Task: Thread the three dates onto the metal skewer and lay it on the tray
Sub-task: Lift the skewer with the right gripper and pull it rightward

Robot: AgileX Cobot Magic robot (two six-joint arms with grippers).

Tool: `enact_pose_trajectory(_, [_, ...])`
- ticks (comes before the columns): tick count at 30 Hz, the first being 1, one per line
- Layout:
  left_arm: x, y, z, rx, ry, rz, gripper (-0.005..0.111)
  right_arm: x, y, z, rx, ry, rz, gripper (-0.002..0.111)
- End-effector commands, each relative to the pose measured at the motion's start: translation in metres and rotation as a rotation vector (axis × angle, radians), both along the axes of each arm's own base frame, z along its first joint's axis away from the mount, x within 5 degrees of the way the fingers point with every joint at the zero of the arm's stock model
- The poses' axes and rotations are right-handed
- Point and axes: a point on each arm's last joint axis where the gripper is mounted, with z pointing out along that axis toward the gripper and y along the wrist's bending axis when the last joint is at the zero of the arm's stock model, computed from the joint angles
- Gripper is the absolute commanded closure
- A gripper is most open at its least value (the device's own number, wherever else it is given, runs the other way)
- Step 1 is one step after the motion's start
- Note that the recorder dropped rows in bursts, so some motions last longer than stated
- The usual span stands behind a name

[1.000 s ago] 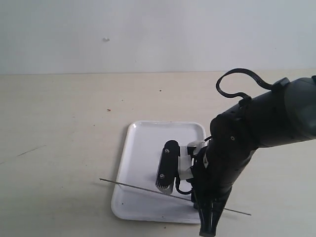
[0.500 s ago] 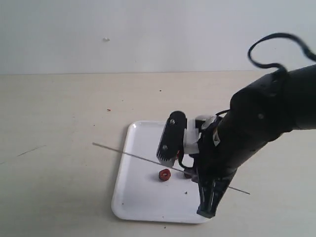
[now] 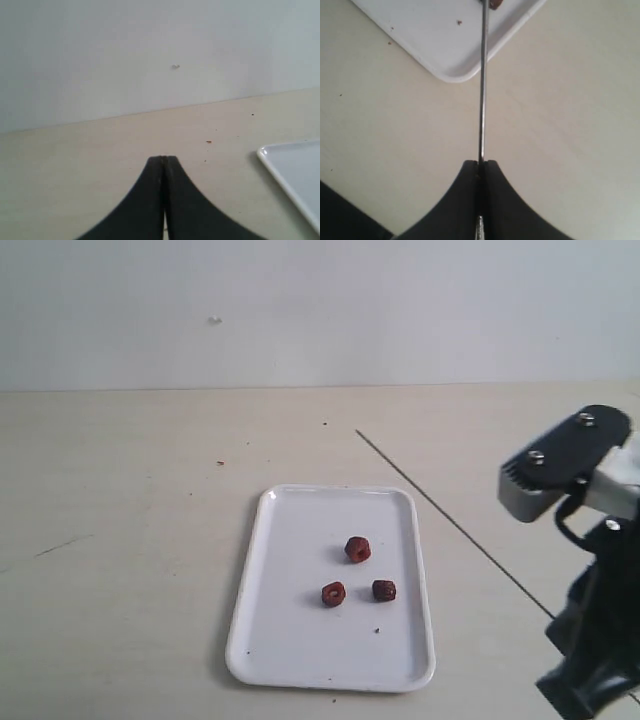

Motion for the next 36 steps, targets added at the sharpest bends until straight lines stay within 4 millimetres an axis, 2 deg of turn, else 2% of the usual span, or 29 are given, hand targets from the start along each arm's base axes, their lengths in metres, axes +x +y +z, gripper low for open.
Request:
enact_pose_trajectory(1, [0.000,-0.001,-0.001,-0.008,0.006,-0.006,0.107,-0.026,-0.016,0.011,0.016,0.010,-0.068,0.108])
enact_pose_trajectory(7, [0.000,-0.001,-0.001,-0.008,0.006,-0.006,0.107,-0.045,-0.028,0.010,0.021,0.003,-0.086,0.108])
enact_pose_trajectory(9, [0.001,0.000,-0.001,0.042,-0.009,-0.007,0.107,-0.049,-0.031,0.004,0.009,0.019,-0.086,0.108])
enact_pose_trajectory(13, [0.001,0.000,0.003,0.063,-0.051,-0.002,0.107,-0.052,-0.032,-0.004,0.000,0.025,-0.073,0.108])
enact_pose_trajectory(18, [0.001,0.001,0.005,0.059,-0.080,0.003,0.107,-0.051,-0.032,-0.004,-0.004,0.017,-0.050,0.108])
enact_pose_trajectory(20, [0.001,0.002,0.012,-0.182,-0.111,0.023,0.107,-0.050,-0.031,-0.003,0.005,0.004,-0.050,0.108])
enact_pose_trajectory(22, [0.001,0.006,0.020,-0.529,-0.137,0.044,0.107,-0.050,-0.031,-0.003,0.010,-0.004,-0.049,0.108])
enact_pose_trajectory(26, [0.000,0.011,0.025,-1.000,-0.130,0.042,0.107,-0.049,-0.031,-0.003,0.015,-0.012,-0.049,0.108])
enact_pose_trajectory(31, [-0.004,0.021,0.040,-1.062,-0.333,0.047,0.107,-0.046,-0.029,-0.001,0.039,-0.050,-0.047,0.108])
enact_pose_trajectory(33, [-0.004,0.022,0.041,-1.069,-0.342,0.051,0.107,-0.046,-0.029,-0.001,0.039,-0.050,-0.047,0.108])
enact_pose_trajectory(34, [-0.002,0.021,0.039,-1.071,-0.317,0.062,0.107,-0.046,-0.029,-0.002,0.037,-0.047,-0.047,0.108])
enact_pose_trajectory(36, [0.010,0.014,0.032,-1.029,-0.142,0.091,0.107,-0.046,-0.029,-0.002,0.037,-0.047,-0.047,0.108])
